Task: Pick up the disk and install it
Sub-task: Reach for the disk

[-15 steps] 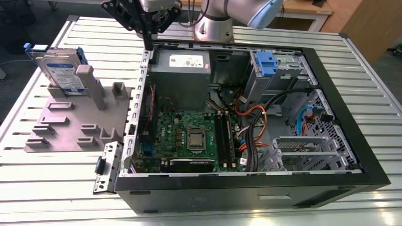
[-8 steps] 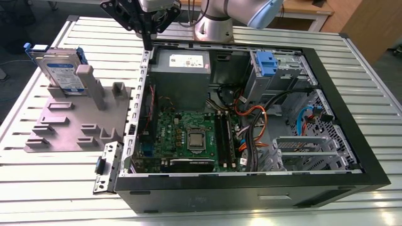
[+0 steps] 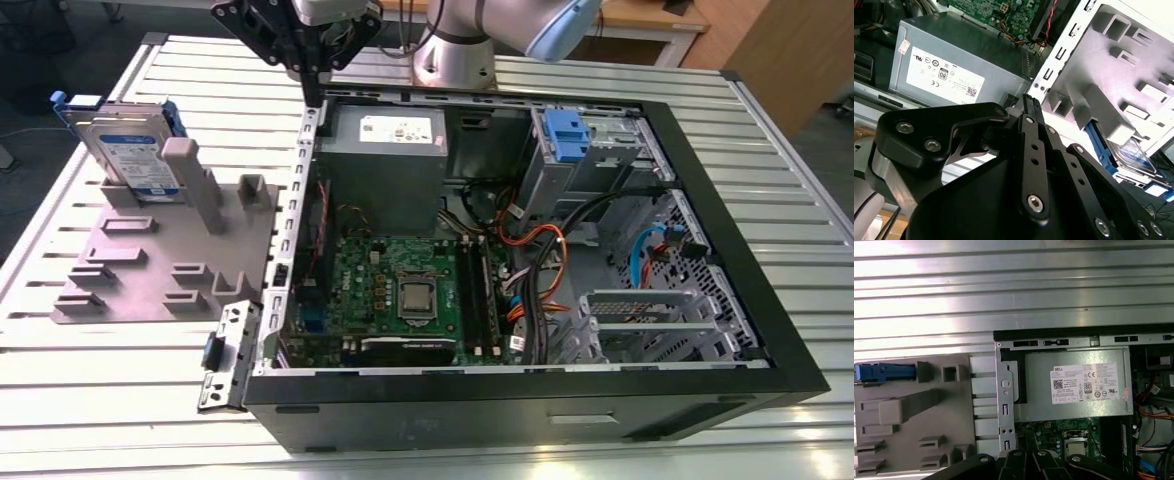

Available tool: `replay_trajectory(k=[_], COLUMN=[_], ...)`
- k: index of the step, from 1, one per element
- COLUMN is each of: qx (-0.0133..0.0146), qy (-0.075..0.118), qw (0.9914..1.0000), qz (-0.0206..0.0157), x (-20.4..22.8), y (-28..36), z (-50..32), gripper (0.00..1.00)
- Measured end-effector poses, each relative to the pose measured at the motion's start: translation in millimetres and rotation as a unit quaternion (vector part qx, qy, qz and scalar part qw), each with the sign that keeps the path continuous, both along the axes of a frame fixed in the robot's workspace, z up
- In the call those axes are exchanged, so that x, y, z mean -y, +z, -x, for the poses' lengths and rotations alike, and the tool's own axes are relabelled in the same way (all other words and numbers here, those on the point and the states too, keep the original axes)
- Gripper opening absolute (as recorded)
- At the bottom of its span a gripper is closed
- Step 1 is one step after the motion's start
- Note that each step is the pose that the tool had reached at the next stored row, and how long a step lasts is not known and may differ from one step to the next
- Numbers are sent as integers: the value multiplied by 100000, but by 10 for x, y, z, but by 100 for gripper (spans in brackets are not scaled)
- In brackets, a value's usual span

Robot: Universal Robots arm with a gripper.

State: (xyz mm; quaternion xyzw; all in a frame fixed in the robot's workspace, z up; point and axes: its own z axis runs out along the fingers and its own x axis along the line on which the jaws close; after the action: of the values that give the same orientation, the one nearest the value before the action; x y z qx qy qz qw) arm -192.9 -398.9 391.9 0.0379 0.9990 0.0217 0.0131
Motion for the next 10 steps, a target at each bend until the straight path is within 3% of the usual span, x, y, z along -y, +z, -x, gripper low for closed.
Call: replay_trajectory(k=[10], qx=[-2], qy=[5], qw=[100000], qz=[3], x=[0], y=[-1], z=[43], gripper=[11])
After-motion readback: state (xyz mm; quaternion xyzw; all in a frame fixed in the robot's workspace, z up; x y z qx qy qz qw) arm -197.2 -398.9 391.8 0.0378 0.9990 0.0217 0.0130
